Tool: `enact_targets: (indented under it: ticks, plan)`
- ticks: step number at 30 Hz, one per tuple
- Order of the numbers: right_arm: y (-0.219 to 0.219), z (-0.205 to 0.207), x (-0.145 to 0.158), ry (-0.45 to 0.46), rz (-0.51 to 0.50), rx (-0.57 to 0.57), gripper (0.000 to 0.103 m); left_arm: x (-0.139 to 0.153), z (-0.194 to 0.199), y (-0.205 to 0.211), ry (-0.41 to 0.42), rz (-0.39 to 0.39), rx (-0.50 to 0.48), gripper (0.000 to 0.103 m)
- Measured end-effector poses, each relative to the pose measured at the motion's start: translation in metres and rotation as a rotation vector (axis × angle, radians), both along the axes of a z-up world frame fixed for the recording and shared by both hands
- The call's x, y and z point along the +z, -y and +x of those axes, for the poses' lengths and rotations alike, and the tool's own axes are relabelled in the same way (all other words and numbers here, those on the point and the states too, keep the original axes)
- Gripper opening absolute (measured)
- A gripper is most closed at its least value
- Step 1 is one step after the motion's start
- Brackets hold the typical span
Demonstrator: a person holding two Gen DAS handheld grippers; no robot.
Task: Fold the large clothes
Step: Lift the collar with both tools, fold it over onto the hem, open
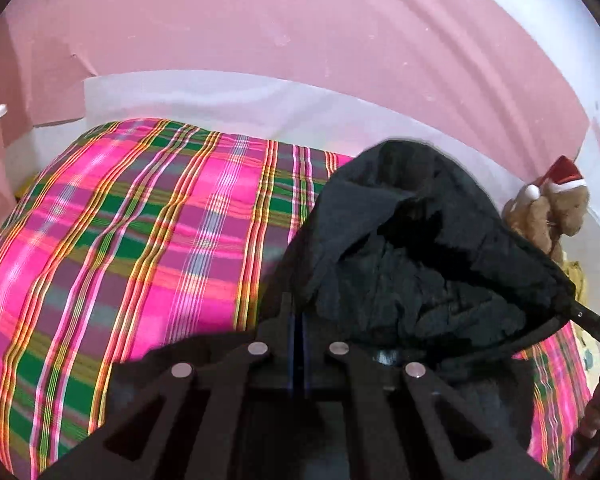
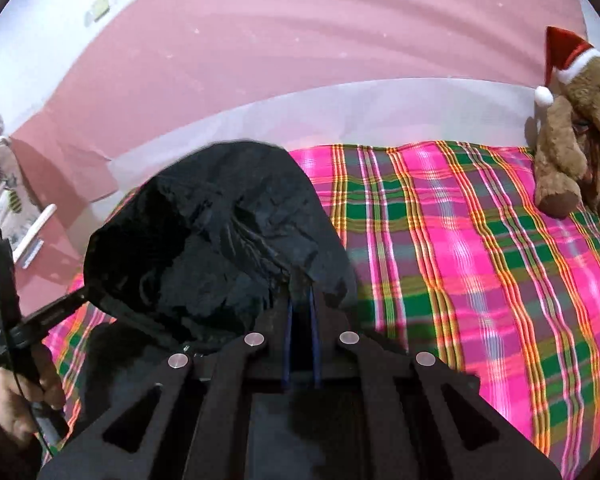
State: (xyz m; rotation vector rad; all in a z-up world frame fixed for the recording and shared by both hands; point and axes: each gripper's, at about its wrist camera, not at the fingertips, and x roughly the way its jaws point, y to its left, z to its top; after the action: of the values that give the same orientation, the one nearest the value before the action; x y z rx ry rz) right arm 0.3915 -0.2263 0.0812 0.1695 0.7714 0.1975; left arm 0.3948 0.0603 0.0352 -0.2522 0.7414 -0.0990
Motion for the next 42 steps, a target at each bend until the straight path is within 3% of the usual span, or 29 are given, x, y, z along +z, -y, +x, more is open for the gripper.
enact_targets:
  ticks: [6, 11, 19, 25, 27, 29, 34, 35, 36, 37, 42]
  plan:
    - [0.005, -0.050, -0.019, -0.032, 0.042, -0.014, 0.007, -0.017, -0.059, -0.011, -0.020, -0.045, -0.001, 0.003]
    - [0.010, -0.077, -0.049, -0.100, 0.062, -0.036, 0.007, -0.041, -0.086, -0.016, -0.074, -0.081, 0.009, 0.004]
    - [0.012, -0.102, -0.095, -0.206, 0.074, -0.031, 0.007, -0.066, -0.120, -0.023, -0.146, -0.058, 0.034, 0.006]
    - [0.014, -0.126, -0.104, -0.250, 0.062, -0.012, 0.008, -0.074, -0.153, -0.035, -0.178, -0.013, 0.036, 0.006]
    - [0.013, -0.133, -0.096, -0.232, 0.042, -0.019, 0.015, -0.075, -0.165, -0.038, -0.187, -0.005, 0.035, 0.006]
    - [0.011, -0.137, -0.081, -0.188, 0.029, -0.026, 0.016, -0.068, -0.174, -0.038, -0.173, 0.002, 0.037, 0.006]
    - [-0.021, -0.132, -0.040, -0.051, 0.065, 0.049, 0.021, -0.029, -0.170, -0.025, -0.049, -0.045, 0.000, 0.008]
    - [-0.029, -0.129, -0.039, -0.045, 0.062, 0.070, 0.025, -0.022, -0.167, -0.017, -0.027, -0.050, -0.022, 0.015]
    - [-0.041, -0.123, -0.043, -0.054, 0.058, 0.102, 0.027, -0.019, -0.163, -0.007, -0.010, -0.053, -0.050, 0.025]
    - [-0.048, -0.119, -0.049, -0.073, 0.056, 0.119, 0.027, -0.020, -0.158, 0.000, -0.004, -0.056, -0.075, 0.028]
    - [-0.068, -0.103, -0.112, -0.229, 0.017, 0.151, 0.027, -0.070, -0.139, 0.028, -0.124, -0.028, -0.150, 0.030]
